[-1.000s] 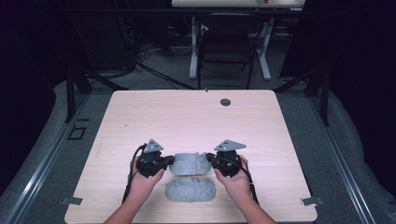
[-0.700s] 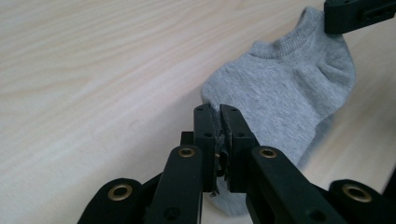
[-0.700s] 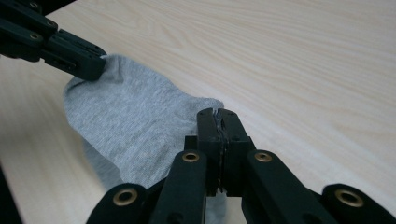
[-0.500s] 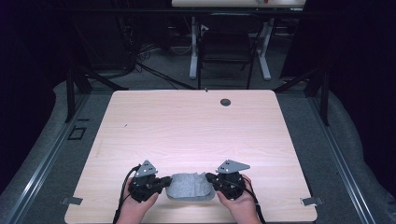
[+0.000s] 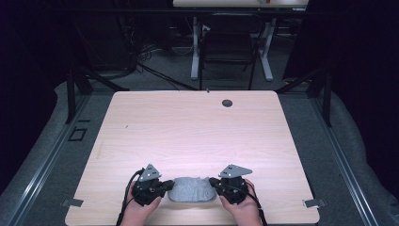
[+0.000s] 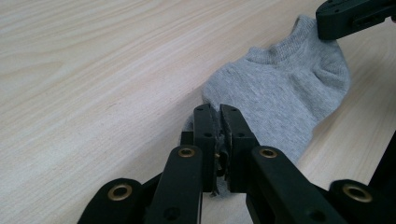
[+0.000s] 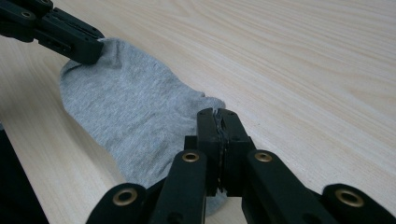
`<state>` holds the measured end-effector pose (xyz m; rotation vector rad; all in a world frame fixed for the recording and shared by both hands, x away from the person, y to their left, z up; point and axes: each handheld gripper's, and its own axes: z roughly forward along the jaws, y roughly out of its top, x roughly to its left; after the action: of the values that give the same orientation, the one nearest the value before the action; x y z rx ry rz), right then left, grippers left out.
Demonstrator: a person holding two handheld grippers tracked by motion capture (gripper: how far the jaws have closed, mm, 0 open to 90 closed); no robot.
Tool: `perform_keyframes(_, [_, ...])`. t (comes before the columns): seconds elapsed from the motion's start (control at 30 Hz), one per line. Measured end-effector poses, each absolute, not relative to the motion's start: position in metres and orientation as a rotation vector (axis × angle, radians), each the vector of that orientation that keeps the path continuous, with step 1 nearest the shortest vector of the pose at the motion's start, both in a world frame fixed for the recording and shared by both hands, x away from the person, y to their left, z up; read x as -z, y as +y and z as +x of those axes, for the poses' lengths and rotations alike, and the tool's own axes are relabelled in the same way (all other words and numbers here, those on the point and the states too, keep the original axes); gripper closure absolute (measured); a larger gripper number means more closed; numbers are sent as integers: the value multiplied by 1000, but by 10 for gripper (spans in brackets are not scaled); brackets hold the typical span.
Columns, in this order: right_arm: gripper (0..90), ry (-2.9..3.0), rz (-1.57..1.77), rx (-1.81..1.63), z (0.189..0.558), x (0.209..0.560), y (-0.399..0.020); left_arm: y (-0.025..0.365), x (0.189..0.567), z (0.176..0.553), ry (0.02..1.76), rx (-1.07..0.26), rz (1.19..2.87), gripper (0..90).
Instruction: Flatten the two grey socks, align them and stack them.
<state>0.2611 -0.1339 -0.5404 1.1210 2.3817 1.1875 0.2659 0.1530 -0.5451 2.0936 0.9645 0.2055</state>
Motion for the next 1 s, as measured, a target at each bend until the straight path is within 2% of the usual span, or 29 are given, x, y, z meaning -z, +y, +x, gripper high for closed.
perform_keyframes(0.87, [869, 2412, 1148, -1100, 266, 562, -134, 149, 567, 274, 943, -238, 2158, 846])
perform_keyframes(1.0, [805, 2401, 1152, -1105, 266, 563, -134, 149, 566, 274, 939, -248, 2148, 811])
